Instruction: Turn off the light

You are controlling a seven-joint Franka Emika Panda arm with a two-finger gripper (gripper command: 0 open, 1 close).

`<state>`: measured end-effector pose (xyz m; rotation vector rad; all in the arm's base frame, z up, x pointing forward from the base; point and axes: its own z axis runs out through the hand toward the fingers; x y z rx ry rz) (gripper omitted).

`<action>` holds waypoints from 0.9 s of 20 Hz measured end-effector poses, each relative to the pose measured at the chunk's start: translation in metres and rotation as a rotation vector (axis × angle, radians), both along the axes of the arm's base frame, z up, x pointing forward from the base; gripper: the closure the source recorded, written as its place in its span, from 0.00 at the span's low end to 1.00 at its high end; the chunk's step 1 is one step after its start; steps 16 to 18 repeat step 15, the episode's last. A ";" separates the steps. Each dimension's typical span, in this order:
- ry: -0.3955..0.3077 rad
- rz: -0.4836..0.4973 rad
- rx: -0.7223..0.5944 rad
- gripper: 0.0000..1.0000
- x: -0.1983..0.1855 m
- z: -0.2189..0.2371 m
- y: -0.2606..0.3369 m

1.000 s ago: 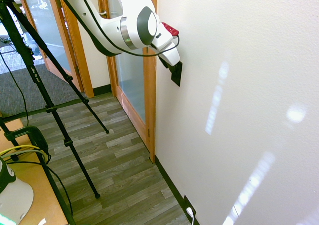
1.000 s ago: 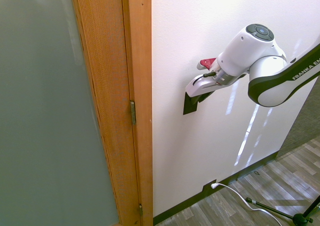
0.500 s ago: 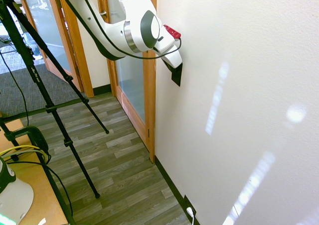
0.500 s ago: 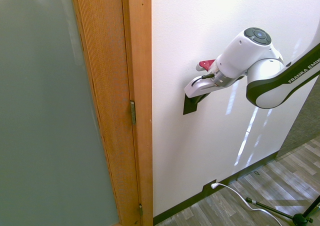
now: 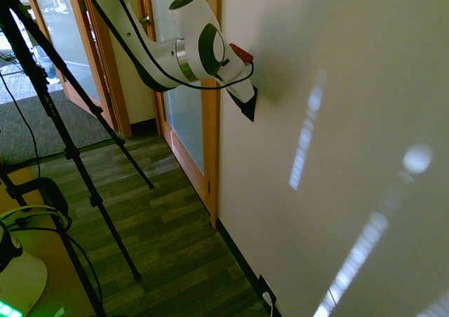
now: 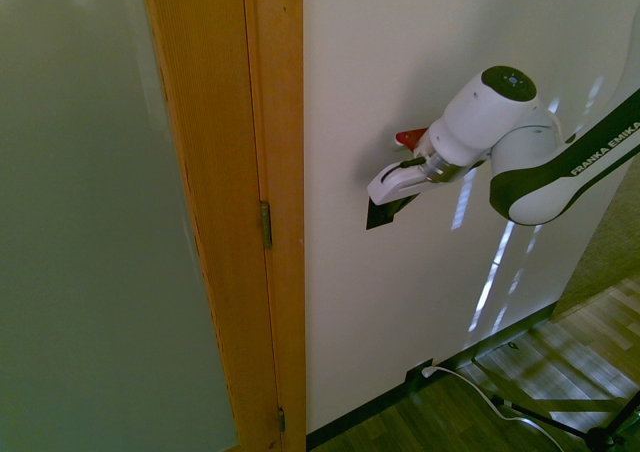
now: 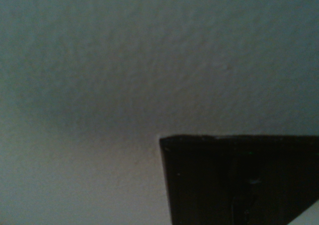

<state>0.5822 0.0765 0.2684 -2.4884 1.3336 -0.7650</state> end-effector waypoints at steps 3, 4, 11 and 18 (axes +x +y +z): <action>-0.016 0.003 0.019 0.00 -0.002 -0.001 -0.003; -0.022 0.005 0.026 0.00 -0.003 -0.002 -0.004; -0.016 0.020 0.047 0.00 -0.014 -0.007 -0.001; -0.015 0.042 0.054 0.00 -0.027 0.000 0.012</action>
